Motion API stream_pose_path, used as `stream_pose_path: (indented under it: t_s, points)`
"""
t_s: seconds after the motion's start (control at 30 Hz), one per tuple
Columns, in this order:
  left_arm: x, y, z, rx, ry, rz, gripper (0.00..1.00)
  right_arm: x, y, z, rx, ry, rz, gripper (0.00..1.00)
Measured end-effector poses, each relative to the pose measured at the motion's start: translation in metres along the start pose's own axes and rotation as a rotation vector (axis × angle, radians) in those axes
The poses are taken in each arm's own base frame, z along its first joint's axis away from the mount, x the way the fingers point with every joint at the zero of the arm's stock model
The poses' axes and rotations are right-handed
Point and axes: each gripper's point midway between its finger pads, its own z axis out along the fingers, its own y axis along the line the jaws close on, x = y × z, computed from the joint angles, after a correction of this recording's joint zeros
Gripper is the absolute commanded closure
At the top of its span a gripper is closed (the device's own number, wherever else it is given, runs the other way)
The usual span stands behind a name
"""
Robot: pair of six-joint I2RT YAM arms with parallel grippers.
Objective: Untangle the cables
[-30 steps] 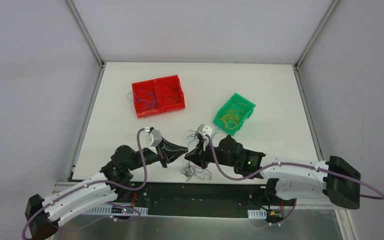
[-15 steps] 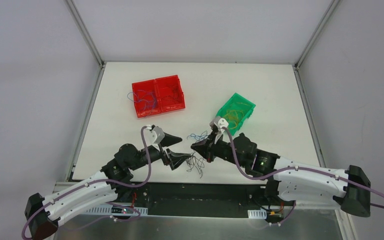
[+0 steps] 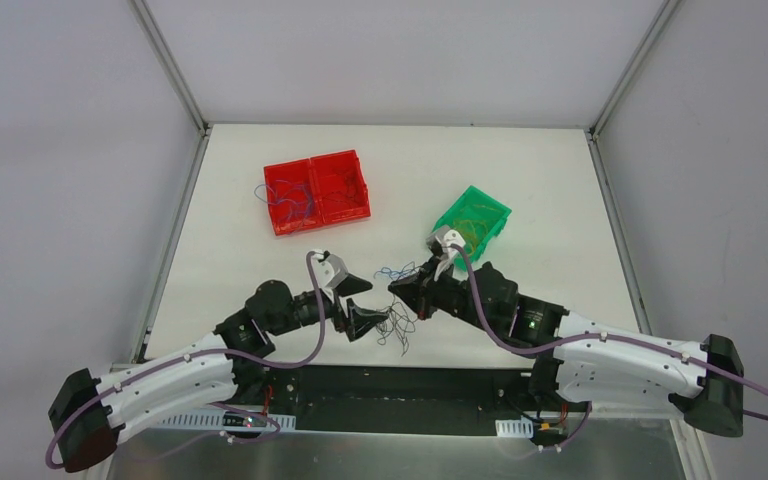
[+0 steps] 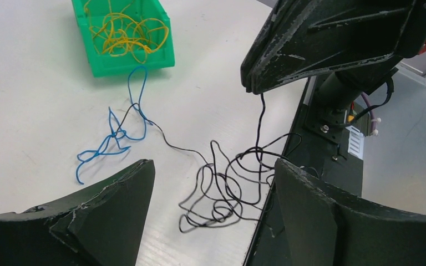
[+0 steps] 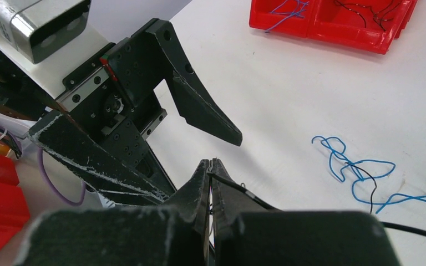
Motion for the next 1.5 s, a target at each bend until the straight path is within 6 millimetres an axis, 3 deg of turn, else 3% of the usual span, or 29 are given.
stream_pose_path:
  t_s: [0.17, 0.27, 0.37, 0.47, 0.67, 0.8, 0.9, 0.97, 1.07, 1.23, 1.37, 1.5]
  points:
    - [0.007, -0.007, 0.008, 0.046, 0.052, -0.009, 0.20, -0.001, -0.005, -0.002, 0.023, -0.005, 0.007, 1.00]
    - [0.015, -0.009, 0.015, 0.065, 0.101, -0.020, 0.27, -0.008, -0.005, -0.006, 0.029, -0.029, 0.013, 1.00]
    - [0.025, -0.008, 0.018, 0.070, 0.141, -0.030, 0.55, -0.015, -0.005, -0.010, 0.026, -0.053, 0.019, 1.00]
    - [0.030, -0.007, 0.020, 0.066, 0.161, -0.036, 0.98, -0.020, -0.004, -0.013, 0.022, -0.067, 0.025, 1.00]
    - [0.023, -0.013, 0.024, 0.098, 0.154, -0.036, 1.00, -0.022, -0.005, -0.014, 0.030, -0.078, 0.030, 1.00]
    - [-0.001, -0.011, 0.017, 0.066, 0.069, -0.014, 1.00, -0.029, -0.013, -0.018, 0.075, -0.111, 0.038, 1.00]
    - [-0.025, 0.009, 0.005, -0.075, -0.022, -0.002, 1.00, -0.043, -0.034, -0.027, 0.188, -0.178, 0.053, 1.00]
    - [-0.036, 0.035, -0.007, -0.242, -0.072, -0.007, 1.00, -0.054, -0.060, -0.038, 0.327, -0.243, 0.076, 1.00]
    - [-0.038, 0.081, -0.034, -0.530, -0.109, -0.029, 1.00, -0.060, -0.103, -0.060, 0.530, -0.335, 0.117, 1.00]
    - [-0.033, 0.129, -0.089, -0.903, -0.145, -0.056, 1.00, -0.062, -0.156, -0.107, 0.774, -0.467, 0.181, 1.00]
    - [-0.044, 0.140, -0.125, -1.029, -0.264, -0.095, 1.00, -0.071, -0.170, -0.128, 0.832, -0.540, 0.222, 1.00]
    - [-0.049, 0.141, -0.135, -1.050, -0.326, -0.115, 1.00, -0.063, -0.164, -0.107, 0.768, -0.475, 0.210, 1.00]
